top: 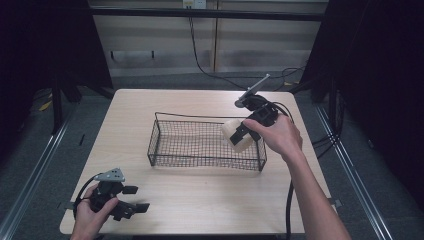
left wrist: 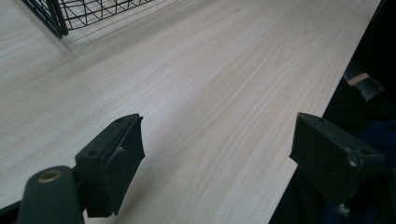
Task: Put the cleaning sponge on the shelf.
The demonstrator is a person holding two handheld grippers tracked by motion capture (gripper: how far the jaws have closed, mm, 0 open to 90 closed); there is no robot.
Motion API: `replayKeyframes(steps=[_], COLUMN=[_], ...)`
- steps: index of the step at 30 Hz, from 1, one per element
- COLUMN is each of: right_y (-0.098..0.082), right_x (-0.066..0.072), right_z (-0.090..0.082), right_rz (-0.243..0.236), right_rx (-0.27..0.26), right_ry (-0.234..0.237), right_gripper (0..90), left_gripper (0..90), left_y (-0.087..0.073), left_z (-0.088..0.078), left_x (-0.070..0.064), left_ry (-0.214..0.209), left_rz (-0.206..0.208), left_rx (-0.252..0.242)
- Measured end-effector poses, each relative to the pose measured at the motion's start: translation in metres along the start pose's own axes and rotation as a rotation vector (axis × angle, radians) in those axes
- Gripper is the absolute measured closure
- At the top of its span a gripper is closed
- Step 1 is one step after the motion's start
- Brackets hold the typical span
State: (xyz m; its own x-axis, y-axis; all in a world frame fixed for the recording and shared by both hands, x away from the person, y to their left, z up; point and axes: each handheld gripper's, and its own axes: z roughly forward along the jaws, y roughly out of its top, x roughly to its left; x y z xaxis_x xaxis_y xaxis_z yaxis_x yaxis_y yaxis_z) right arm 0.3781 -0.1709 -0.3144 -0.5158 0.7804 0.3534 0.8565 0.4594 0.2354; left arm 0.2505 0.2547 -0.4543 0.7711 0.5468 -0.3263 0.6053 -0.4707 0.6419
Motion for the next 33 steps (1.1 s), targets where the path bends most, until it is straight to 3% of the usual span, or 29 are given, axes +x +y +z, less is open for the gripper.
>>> replayKeyframes(steps=[15,33], right_y=[0.002,-0.009], right_x=[-0.015,-0.04], right_z=[0.006,0.025], right_rz=[0.085,0.199], right_rx=[-0.008,-0.007], right_ry=[-0.031,-0.059], right_gripper=[25.0,25.0], left_gripper=[16.7,16.7], left_y=[0.0,0.0], left_z=[0.0,0.0], left_x=[0.0,0.0], left_ry=[-0.004,-0.008], left_rz=[-0.001,-0.001], left_rx=[0.0,0.011])
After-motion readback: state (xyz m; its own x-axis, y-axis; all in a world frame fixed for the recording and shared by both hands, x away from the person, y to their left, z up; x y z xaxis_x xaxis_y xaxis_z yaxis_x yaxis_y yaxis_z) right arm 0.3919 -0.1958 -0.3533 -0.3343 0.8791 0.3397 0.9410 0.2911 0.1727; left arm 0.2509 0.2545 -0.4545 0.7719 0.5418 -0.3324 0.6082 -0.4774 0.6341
